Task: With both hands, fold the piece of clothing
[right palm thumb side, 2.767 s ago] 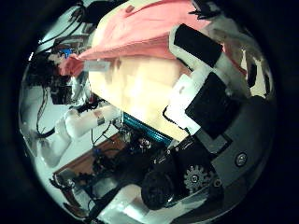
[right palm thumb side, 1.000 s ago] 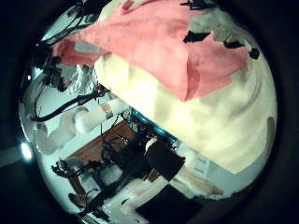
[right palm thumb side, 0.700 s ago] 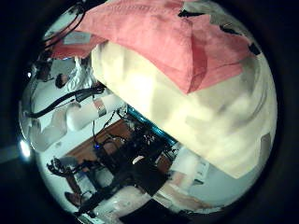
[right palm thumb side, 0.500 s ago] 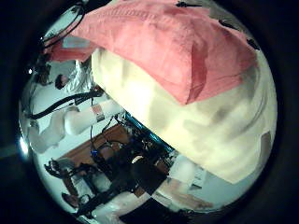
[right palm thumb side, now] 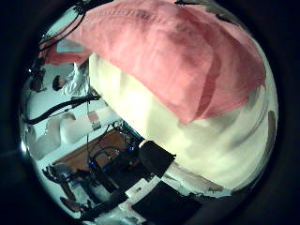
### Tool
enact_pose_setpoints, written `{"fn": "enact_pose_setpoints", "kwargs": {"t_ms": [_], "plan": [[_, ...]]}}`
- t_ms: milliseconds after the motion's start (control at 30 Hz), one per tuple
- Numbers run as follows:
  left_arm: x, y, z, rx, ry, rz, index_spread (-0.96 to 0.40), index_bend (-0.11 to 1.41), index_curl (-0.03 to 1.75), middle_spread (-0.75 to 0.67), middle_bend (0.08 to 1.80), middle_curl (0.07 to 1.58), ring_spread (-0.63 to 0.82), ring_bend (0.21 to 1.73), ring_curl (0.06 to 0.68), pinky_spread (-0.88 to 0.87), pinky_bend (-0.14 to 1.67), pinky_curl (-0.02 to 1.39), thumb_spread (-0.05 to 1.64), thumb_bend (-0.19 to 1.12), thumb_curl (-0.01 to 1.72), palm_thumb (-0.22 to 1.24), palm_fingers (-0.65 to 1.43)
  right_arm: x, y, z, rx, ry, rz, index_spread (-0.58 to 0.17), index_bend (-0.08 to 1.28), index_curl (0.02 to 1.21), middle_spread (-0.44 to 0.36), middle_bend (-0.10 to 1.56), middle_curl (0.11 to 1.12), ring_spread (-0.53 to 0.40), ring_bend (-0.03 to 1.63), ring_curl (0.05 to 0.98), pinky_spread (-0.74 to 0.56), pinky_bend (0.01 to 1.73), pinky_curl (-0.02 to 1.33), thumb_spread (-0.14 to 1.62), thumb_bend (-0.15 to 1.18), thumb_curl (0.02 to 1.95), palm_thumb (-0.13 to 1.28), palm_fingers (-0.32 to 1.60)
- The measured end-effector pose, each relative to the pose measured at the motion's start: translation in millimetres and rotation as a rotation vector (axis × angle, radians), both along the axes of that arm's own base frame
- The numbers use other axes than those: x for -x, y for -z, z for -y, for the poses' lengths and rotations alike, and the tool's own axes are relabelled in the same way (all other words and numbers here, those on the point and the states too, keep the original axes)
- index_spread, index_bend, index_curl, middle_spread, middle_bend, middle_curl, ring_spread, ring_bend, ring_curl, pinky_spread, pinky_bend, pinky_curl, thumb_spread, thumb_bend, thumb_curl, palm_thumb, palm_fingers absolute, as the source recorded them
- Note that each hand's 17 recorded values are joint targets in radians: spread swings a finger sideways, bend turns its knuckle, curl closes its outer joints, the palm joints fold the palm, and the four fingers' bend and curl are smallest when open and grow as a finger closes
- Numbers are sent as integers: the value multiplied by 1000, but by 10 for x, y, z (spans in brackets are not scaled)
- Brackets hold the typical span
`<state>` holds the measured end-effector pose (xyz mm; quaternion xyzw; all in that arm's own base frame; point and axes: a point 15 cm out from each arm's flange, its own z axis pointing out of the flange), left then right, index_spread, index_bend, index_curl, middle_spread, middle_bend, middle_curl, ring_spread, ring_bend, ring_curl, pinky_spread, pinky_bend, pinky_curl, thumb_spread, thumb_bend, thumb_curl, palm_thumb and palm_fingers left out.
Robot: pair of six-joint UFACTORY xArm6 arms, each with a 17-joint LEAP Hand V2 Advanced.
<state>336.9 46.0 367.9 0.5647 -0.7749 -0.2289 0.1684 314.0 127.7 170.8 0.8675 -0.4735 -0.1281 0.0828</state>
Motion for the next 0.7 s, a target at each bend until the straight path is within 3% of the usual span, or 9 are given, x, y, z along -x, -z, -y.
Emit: {"fn": "enact_pose_setpoints", "kwargs": {"t_ms": [100,233,300,433,500,700], "plan": [[0,0,0,2,3,0,-279,162,1706,-645,830,1161,-445,1356,524,-641,1141,654,1013,-14,714,799,1013,42,41,-69,10,-10,-10,-252,341,513,-79,556,491,-117,608,371,209,244,360,958,-19,315,408,345],[-3,11,7,3,0,-3,-272,158,1706,-645,832,1162,-446,1357,524,-641,1143,654,1016,-16,712,795,1010,78,51,-138,24,-26,-9,-344,364,566,-176,685,592,-252,846,453,-55,313,371,968,-15,323,465,616],[-2,15,11,6,-1,-5,-268,162,1707,-645,832,1162,-446,1356,524,-641,1143,653,1017,-15,711,794,1012,99,50,-184,24,-38,-9,-388,374,617,-222,714,648,-300,983,521,-198,468,427,977,-17,327,500,710],[-7,12,4,2,0,-3,-261,157,1709,-644,831,1162,-446,1355,524,-642,1143,652,1015,-15,710,786,1011,64,22,-229,11,-33,14,-456,446,718,-288,769,744,-337,1122,612,-293,798,570,991,-3,347,598,858],[-7,12,-1,2,-2,-3,-258,157,1709,-644,831,1162,-446,1356,524,-642,1144,652,1015,-14,710,785,1011,14,1,-240,-3,-27,54,-494,564,812,-320,841,819,-341,1182,663,-319,961,667,988,8,366,679,965],[-7,17,-6,1,-3,-5,-248,158,1710,-644,832,1162,-446,1357,524,-641,1146,651,1016,-14,711,785,1010,25,6,-210,-46,-13,168,-501,780,961,-335,982,933,-320,1234,729,-318,1098,795,956,67,437,910,1079]]}}
